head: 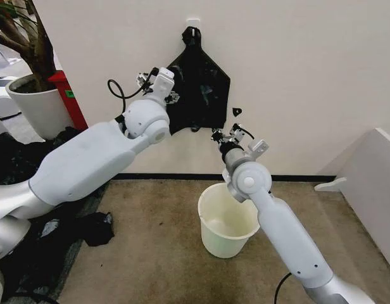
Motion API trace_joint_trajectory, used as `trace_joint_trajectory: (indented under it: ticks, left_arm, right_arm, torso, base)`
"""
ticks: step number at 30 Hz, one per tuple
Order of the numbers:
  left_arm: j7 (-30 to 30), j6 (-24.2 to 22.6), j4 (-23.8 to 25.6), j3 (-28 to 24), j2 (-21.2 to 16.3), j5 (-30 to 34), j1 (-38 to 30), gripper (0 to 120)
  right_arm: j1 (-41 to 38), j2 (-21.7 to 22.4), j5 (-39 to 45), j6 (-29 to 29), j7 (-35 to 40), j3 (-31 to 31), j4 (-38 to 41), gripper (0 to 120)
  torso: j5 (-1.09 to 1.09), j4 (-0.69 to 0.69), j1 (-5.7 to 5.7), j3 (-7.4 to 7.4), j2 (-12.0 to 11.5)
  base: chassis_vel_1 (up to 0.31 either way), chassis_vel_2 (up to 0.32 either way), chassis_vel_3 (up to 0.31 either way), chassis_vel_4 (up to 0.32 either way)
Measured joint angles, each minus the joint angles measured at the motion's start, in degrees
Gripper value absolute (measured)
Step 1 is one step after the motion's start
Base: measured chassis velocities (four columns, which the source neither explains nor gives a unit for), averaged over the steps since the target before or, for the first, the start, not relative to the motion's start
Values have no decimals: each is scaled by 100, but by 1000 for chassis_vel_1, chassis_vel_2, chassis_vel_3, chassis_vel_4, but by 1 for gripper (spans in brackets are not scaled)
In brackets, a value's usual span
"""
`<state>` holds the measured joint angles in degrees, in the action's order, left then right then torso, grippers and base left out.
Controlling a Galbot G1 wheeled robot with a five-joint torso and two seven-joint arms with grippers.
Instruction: Place the garbage bag over the trash bin.
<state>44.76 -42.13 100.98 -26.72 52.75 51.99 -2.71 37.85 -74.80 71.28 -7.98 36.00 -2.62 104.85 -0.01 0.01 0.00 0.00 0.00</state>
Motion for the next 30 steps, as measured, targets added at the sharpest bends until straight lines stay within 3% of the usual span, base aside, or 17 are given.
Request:
trace_joint_trajectory:
  ticks: [4, 9, 15, 21, 30]
  left_arm:
    - [9, 10, 367, -27, -74, 185, -19, 100]
    - [44, 10, 394, -135, 134, 343, -123, 100]
    - [37, 38, -269, -380, 769, 307, -227, 100]
    - [113, 14, -691, -499, 1140, 199, -184, 100]
    - [122, 15, -1000, -529, 1335, -40, -165, 100]
  right_arm:
    - [4, -39, -60, 3, -10, 28, -5, 0]
    - [-13, -102, -105, 11, -12, 85, -17, 0]
    - [-15, -136, -132, 23, -12, 140, 20, 0]
    - [2, -122, -134, 27, -14, 117, 44, 0]
    - [44, -92, -139, 28, -41, 65, 65, 0]
  torso:
    - [0, 0, 0, 0, 0]
    - [1, 0, 0, 0, 0]
    - [1, -1, 0, 0, 0]
    - [2, -2, 0, 0, 0]
    - [2, -1, 0, 0, 0]
  base:
    - [0, 0, 0, 0]
    - [0, 0, 0, 0]
    - [0, 0, 0, 0]
    - [0, 0, 0, 0]
    - [0, 0, 0, 0]
